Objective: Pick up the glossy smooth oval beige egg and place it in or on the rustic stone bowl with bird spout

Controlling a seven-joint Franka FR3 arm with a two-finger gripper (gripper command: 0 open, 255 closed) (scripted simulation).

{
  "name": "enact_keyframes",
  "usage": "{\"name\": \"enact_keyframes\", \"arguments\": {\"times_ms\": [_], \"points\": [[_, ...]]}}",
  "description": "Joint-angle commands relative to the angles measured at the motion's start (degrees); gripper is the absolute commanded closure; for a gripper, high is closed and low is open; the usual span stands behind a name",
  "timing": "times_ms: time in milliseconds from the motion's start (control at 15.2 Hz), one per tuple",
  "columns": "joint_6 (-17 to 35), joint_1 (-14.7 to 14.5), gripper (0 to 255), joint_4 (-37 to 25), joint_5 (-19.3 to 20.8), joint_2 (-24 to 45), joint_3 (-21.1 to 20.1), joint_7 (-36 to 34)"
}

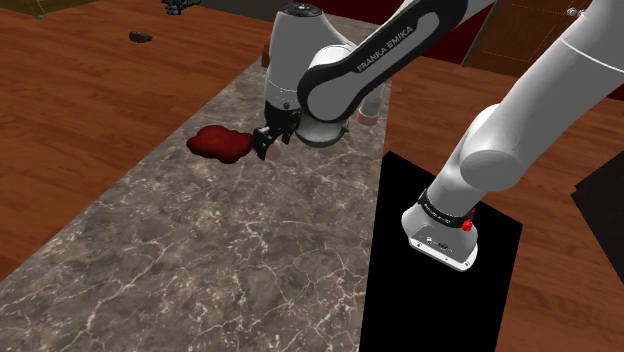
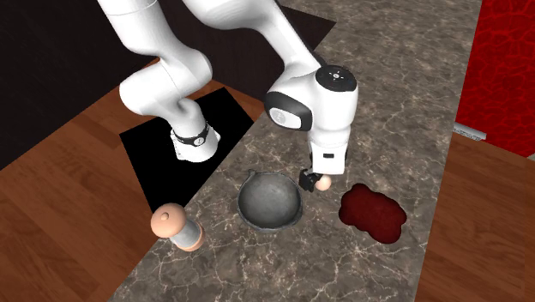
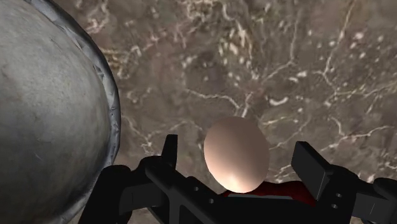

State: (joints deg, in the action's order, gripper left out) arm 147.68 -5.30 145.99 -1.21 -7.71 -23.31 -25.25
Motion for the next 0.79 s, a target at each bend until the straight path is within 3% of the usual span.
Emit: {"name": "enact_keyframes", "arguments": {"times_ms": [0, 396, 462, 726], "points": [[0.8, 0.1, 0, 0.2, 0.4, 0.6, -0.1, -0.4], [0.8, 0.1, 0, 0.2, 0.4, 0.6, -0.1, -0.4], [0.8, 0.1, 255, 0.2, 0.4, 0.6, -0.1, -0.4], [0.8, 0.1, 255, 0.1, 0.4, 0.6, -0.1, -0.4]]}}
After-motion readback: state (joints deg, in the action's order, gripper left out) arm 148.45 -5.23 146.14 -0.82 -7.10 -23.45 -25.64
